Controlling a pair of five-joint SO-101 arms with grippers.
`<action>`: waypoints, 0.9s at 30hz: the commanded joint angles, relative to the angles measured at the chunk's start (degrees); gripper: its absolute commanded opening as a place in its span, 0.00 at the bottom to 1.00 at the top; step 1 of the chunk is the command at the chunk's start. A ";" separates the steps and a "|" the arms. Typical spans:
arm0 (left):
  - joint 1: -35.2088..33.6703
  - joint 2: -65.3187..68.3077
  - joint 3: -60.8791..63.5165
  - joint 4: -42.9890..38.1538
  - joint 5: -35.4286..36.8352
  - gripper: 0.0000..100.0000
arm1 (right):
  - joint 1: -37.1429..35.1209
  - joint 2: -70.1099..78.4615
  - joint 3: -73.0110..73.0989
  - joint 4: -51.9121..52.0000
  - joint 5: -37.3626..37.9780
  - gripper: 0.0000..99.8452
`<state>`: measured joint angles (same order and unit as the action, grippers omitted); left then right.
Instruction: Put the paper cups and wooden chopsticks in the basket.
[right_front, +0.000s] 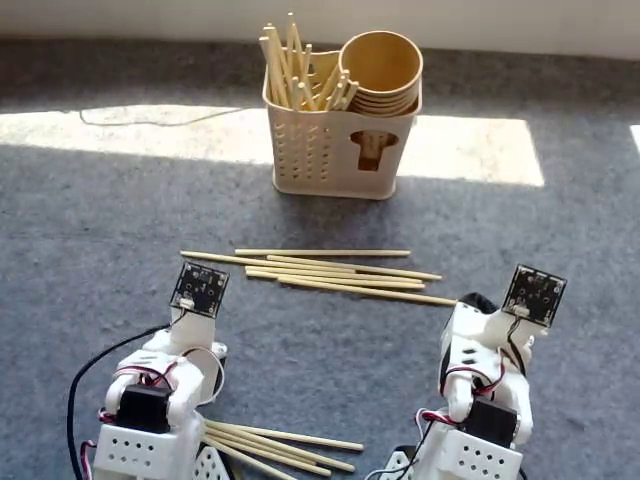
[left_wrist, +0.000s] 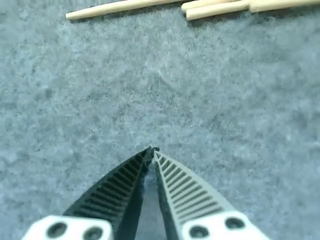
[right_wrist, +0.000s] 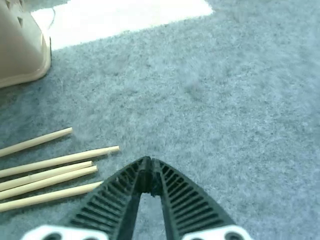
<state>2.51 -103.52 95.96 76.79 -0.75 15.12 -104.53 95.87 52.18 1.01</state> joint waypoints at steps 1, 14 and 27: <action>-0.04 -0.66 1.19 0.70 -0.18 0.01 | 0.75 -0.66 6.81 -3.03 4.75 0.01; -0.04 -0.66 1.19 0.70 -0.18 0.01 | 13.76 -0.66 -1.54 -7.78 11.60 0.01; -0.04 -0.66 1.19 0.70 -0.18 0.01 | 14.81 -0.66 -4.62 -8.31 11.60 0.01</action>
<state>2.77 -103.52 95.96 77.14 -0.75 29.36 -104.62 93.85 45.58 12.00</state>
